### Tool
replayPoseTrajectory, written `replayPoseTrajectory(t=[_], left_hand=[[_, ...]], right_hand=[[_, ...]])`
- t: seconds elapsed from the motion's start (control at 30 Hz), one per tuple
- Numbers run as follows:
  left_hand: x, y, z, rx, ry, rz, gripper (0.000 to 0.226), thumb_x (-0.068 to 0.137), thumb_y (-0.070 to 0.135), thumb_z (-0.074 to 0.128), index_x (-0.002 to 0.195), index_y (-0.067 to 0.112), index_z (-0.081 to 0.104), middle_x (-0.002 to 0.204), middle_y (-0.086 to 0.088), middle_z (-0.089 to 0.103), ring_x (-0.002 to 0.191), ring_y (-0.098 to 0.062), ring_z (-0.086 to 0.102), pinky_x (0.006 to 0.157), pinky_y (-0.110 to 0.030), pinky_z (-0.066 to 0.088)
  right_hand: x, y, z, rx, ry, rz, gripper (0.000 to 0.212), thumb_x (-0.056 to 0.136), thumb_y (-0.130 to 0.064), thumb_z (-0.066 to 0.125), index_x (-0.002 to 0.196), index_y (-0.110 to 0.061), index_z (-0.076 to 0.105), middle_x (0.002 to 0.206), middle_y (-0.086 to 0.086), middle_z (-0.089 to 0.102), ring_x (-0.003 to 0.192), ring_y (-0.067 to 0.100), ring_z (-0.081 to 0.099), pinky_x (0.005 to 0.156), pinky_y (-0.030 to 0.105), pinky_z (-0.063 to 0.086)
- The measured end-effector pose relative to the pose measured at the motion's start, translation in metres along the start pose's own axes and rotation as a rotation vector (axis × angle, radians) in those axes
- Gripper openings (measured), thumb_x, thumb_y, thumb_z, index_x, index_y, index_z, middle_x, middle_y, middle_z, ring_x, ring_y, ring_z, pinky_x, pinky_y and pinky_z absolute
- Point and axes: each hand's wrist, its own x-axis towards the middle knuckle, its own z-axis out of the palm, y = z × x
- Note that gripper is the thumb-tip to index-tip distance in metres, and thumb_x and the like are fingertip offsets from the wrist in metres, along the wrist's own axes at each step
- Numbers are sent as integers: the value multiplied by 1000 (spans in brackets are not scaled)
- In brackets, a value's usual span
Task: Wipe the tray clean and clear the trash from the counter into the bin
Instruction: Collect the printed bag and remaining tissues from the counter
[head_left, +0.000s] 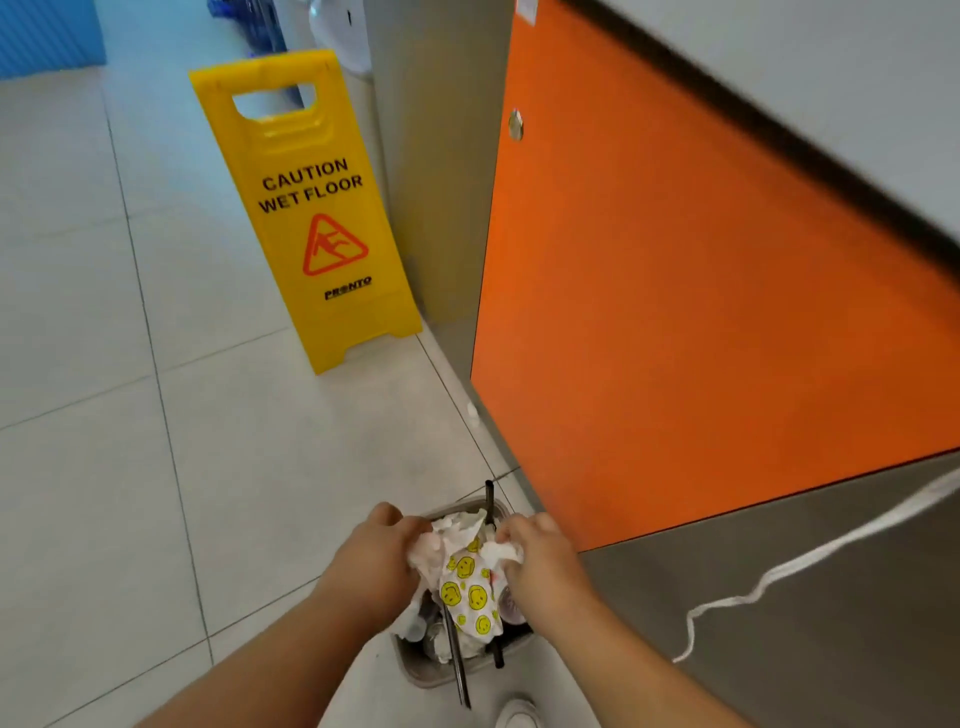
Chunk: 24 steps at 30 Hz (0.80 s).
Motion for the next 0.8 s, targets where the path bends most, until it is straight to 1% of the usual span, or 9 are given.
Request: replayPoseTrajectory(t=[0.1, 0.2, 0.3, 0.4, 0.47, 0.53, 0.63, 0.7, 0.8], left_hand=[[23, -12, 18, 31, 2, -19, 49, 81, 18, 51, 127, 35, 51, 120, 4, 43, 101, -17, 58, 80, -24, 46], [39, -19, 36, 33, 6, -28, 48, 82, 18, 51, 127, 34, 51, 120, 4, 46, 100, -18, 59, 77, -25, 45], [51, -21, 55, 4, 18, -57, 44, 79, 14, 50, 119, 30, 48, 114, 6, 51, 93, -20, 57, 70, -26, 41], [59, -20, 72, 59, 26, -55, 31, 77, 7, 48, 104, 22, 48, 107, 4, 55, 84, -15, 40, 65, -25, 31], [64, -22, 82, 123, 14, -31, 28, 78, 3, 49, 101, 18, 52, 113, 2, 50, 86, -14, 33, 68, -23, 31], [67, -24, 89, 142, -32, -41, 30, 77, 5, 56, 103, 19, 54, 119, 2, 42, 91, -16, 38, 74, -24, 39], [71, -24, 103, 222, -246, -27, 47, 76, 11, 66, 120, 22, 54, 126, 4, 38, 112, -18, 48, 94, -23, 42], [72, -23, 108, 298, -391, 8, 45, 82, 16, 61, 126, 17, 50, 131, 3, 40, 122, -18, 45, 99, -24, 40], [71, -20, 102, 360, -455, 14, 48, 86, 18, 55, 133, 15, 45, 138, -1, 42, 129, -19, 40, 106, -29, 36]], right_hand=[[28, 21, 24, 9, 14, 1, 30, 86, -3, 51, 99, -29, 57, 108, -11, 39, 84, 10, 52, 78, 32, 50], [48, 39, 40, 52, -12, 34, 33, 88, -4, 47, 105, -30, 59, 102, -15, 40, 85, 9, 49, 71, 19, 44], [61, 50, 48, 17, -53, 23, 43, 88, -2, 45, 118, -30, 57, 114, -11, 41, 95, 11, 50, 83, 23, 44], [66, 56, 54, -142, -87, -31, 52, 86, -1, 44, 127, -32, 48, 131, -9, 39, 115, 15, 44, 93, 26, 41], [67, 60, 59, -198, -104, -51, 46, 88, -6, 42, 127, -29, 49, 133, -8, 38, 117, 17, 44, 95, 28, 42], [67, 65, 63, -211, -136, -70, 43, 91, -11, 42, 129, -28, 51, 135, -10, 36, 116, 17, 48, 96, 28, 43], [66, 69, 66, -211, -168, -105, 40, 94, -16, 42, 131, -27, 52, 139, -13, 36, 119, 15, 47, 99, 27, 41], [65, 70, 65, -191, -154, -111, 38, 94, -18, 42, 130, -27, 54, 138, -13, 38, 118, 14, 48, 99, 27, 42], [60, 66, 57, -180, -150, -111, 37, 94, -18, 43, 129, -27, 55, 135, -12, 40, 116, 13, 49, 98, 27, 42]])
